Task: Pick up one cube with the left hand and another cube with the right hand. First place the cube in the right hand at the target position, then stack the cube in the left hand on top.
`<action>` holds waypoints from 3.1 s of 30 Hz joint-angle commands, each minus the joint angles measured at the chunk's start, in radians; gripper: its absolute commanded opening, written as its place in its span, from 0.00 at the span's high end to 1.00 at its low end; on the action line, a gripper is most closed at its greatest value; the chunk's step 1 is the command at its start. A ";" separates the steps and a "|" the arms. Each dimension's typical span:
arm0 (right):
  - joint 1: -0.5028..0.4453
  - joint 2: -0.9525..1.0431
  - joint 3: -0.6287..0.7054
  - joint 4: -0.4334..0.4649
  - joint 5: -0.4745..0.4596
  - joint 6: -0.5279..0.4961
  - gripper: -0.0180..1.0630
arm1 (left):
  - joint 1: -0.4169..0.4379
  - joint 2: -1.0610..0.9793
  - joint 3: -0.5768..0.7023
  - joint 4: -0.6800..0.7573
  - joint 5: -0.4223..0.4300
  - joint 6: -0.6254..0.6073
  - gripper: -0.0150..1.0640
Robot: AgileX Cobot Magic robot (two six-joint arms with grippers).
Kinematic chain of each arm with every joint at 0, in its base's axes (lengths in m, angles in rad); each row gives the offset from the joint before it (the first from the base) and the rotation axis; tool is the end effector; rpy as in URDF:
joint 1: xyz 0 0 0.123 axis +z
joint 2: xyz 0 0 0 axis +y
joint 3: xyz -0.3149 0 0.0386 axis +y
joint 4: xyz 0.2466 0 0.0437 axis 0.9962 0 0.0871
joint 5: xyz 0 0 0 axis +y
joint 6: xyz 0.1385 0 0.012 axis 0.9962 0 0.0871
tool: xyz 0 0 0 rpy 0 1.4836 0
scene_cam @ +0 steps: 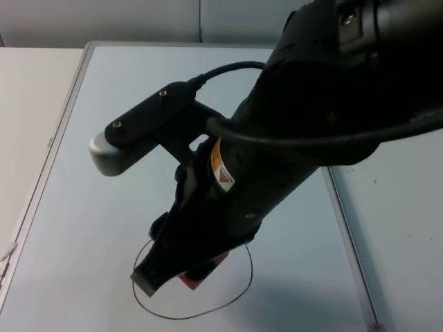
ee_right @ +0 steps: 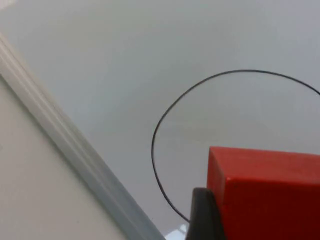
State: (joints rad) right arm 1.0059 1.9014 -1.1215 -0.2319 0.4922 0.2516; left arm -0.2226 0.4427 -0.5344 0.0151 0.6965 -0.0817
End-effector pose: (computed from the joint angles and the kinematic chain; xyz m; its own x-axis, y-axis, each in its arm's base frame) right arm 0.2259 0.3282 0.1385 -0.5311 -0.7517 -0.3910 -0.7934 0.6032 -0.0821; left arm 0.0923 -0.0195 0.2900 -0.4962 0.0405 -0.8672 0.1782 0.9824 -0.0561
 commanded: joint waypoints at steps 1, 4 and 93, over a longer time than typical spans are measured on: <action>-0.021 0.023 -0.008 0.002 -0.016 0.008 0.99 | -0.006 -0.004 0.002 -0.007 -0.018 -0.004 0.89; -0.055 0.062 -0.008 0.004 -0.030 0.008 0.99 | -0.006 -0.004 0.002 -0.007 -0.018 -0.004 0.89; -0.068 -1.248 0.263 0.098 0.011 -0.230 0.19 | -0.006 -0.004 0.013 -0.132 -0.063 0.159 0.89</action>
State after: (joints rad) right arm 0.9390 0.6560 -0.8652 -0.1428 0.5217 0.0212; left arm -0.2226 0.4427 -0.5228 -0.0585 0.6644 0.0168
